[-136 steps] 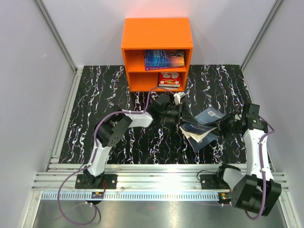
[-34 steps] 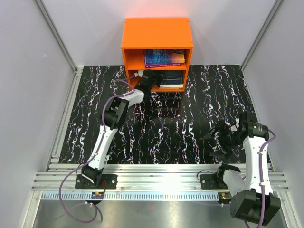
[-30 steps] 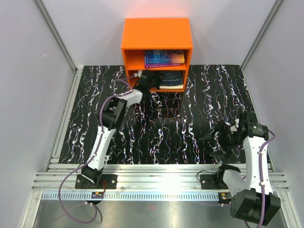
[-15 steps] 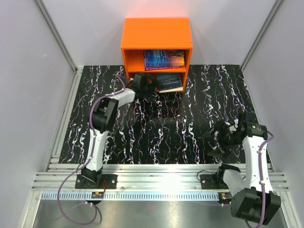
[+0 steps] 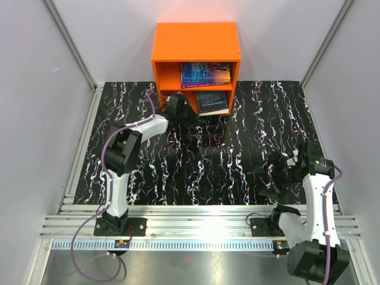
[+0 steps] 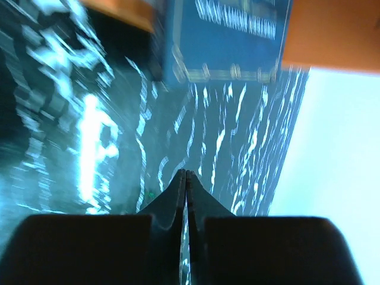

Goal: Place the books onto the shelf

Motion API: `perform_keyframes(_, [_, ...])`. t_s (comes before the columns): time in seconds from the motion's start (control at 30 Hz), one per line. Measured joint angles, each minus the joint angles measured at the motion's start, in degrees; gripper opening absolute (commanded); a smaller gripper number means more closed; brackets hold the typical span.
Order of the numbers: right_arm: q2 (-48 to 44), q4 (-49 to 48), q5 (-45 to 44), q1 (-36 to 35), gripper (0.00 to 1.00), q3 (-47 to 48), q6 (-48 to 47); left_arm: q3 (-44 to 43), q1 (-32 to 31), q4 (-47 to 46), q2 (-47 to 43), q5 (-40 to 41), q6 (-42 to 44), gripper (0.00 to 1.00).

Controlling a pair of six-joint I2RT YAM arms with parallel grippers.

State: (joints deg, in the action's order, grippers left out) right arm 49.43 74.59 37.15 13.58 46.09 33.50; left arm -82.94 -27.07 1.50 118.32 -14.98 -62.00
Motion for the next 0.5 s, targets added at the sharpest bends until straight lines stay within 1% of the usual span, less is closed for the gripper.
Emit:
perform_keyframes(0.1, [-1.11, 0.11, 0.00, 0.00, 1.00, -0.57, 0.04, -2.27, -2.58, 0.31, 2.23, -0.39, 0.11, 0.00])
perform_keyframes(0.27, [-3.30, 0.37, -0.02, -0.04, 1.00, -1.40, 0.44, -11.50, -5.90, 4.39, 8.85, 1.01, 1.33, 0.00])
perform_keyframes(0.4, [-5.05, 1.31, -0.09, -0.04, 1.00, -1.57, 0.68, -15.21, -6.80, 9.05, 10.32, 4.55, 2.10, 0.00])
perform_keyframes(0.5, [-6.45, 1.86, -0.26, -0.04, 1.00, -1.68, 0.68, -16.50, -6.60, 12.44, 10.32, 9.03, 2.91, 0.00])
